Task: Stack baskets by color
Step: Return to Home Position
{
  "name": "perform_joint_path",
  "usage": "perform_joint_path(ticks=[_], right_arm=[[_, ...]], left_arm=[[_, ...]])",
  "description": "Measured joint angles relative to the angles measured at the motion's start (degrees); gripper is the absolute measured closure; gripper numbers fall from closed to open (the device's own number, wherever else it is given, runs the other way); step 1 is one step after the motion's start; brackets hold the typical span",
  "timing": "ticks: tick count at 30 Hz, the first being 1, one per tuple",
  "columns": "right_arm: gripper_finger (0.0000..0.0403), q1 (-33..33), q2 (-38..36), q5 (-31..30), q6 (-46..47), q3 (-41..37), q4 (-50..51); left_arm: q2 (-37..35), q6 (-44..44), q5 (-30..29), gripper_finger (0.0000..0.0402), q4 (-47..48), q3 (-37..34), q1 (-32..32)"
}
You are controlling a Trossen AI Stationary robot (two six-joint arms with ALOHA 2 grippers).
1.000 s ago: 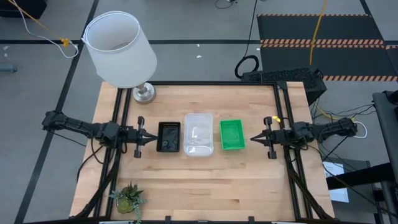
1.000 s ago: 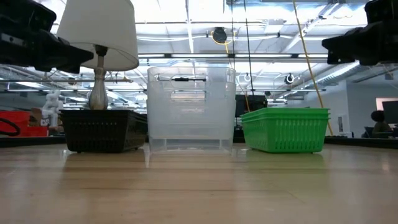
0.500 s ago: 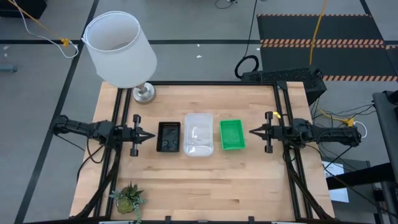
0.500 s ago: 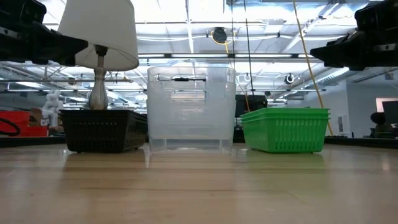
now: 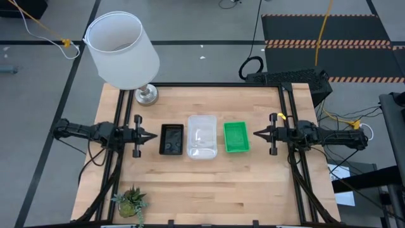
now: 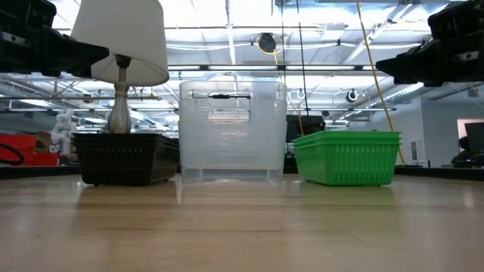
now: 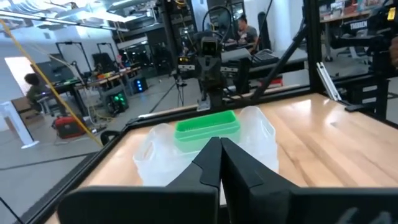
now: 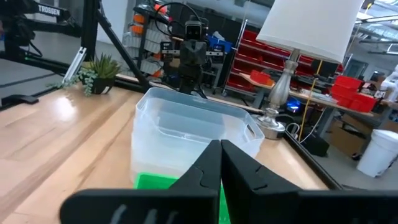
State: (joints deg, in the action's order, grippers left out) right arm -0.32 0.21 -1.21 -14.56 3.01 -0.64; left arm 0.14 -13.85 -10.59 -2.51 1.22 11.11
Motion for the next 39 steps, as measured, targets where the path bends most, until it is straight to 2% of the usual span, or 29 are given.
perform_joint_path(ticks=[21,32,39], right_arm=[[0.0403,0.02,0.0,2.19,8.16,0.04,2.03],[0.0403,0.02,0.0,2.67,14.81,0.04,1.99],[0.0403,0.02,0.04,2.84,15.46,0.04,2.12]], left_arm=[[0.0,-0.45,0.2,0.0391,2.46,0.25,-0.24],[0.02,1.71,4.08,0.0399,1.13,-0.49,-0.23],[0.15,1.78,7.53,0.0399,1.15,-0.6,-0.24]])
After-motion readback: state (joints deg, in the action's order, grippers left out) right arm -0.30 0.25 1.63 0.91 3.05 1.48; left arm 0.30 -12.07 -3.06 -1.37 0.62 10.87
